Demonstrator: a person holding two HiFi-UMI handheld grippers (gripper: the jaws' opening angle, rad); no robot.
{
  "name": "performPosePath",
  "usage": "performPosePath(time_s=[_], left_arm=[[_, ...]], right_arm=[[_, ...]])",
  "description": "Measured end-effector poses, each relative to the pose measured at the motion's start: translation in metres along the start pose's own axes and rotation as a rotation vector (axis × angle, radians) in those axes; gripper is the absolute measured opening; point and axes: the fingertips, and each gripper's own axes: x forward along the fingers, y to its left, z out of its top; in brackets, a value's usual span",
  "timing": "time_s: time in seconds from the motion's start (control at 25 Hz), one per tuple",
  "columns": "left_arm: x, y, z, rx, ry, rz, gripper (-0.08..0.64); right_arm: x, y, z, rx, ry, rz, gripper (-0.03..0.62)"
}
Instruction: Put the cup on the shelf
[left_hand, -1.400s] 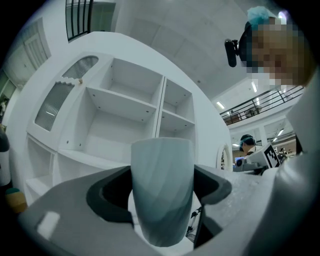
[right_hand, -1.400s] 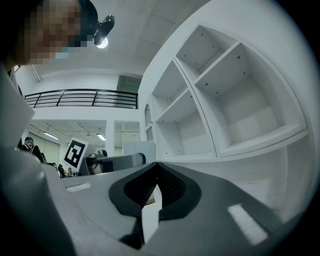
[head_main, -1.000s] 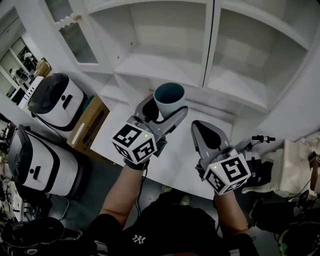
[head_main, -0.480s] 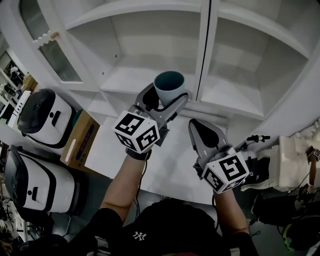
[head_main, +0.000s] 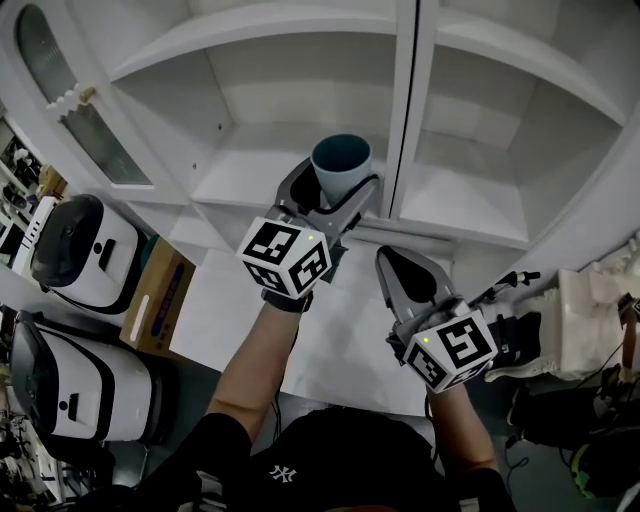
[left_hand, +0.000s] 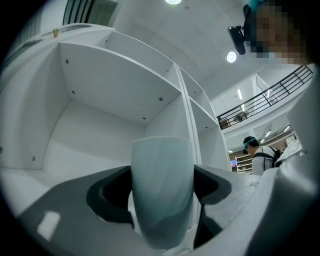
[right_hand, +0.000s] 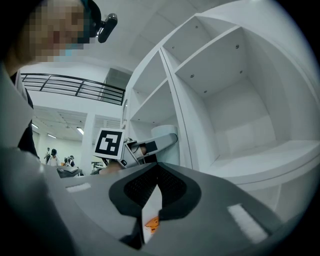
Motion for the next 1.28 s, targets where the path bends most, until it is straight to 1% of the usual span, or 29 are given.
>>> performPosePath(time_s=[0.24,0.4,0.52,0.64,0.76,1.0,1.2,1.28], left_arm=[[0.015,0.007,-0.009,0.007,0.001,0.021,0.37],[0.02,0.011,-0.009,0.035,-0.004,0.048,0.37],[0.024,0.013,-0.01,0.076,0.003,0.067,0.371],[0.025,0.014,-0.015,0.129,0.03,0.087,0.371],[0.026,0.014,-0.02,0.154,0.06,0.1,0.37],[0.023,0.017,-0.023,0.147,0.1,0.08,0.371],[0.018,0.018,-0.026,0.156,0.13,0.06,0.403],[0.017,0.017,-0.027,0.155,0.138,0.048,0.405]], right_arm=[[0.003,-0.006,-0.001,0.002,-0.001,-0.011,0.023],[0.004,-0.009,-0.002,0.005,-0.003,-0.02,0.023],[0.004,-0.01,-0.002,0.006,-0.004,-0.022,0.023],[0.005,-0.011,-0.001,0.006,-0.007,-0.022,0.023],[0.005,-0.012,0.0,0.007,-0.01,-0.022,0.023],[0.005,-0.012,0.0,0.01,-0.009,-0.019,0.023],[0.007,-0.011,-0.001,0.009,-0.006,-0.01,0.023],[0.008,-0.01,-0.001,0.009,-0.006,-0.005,0.023]])
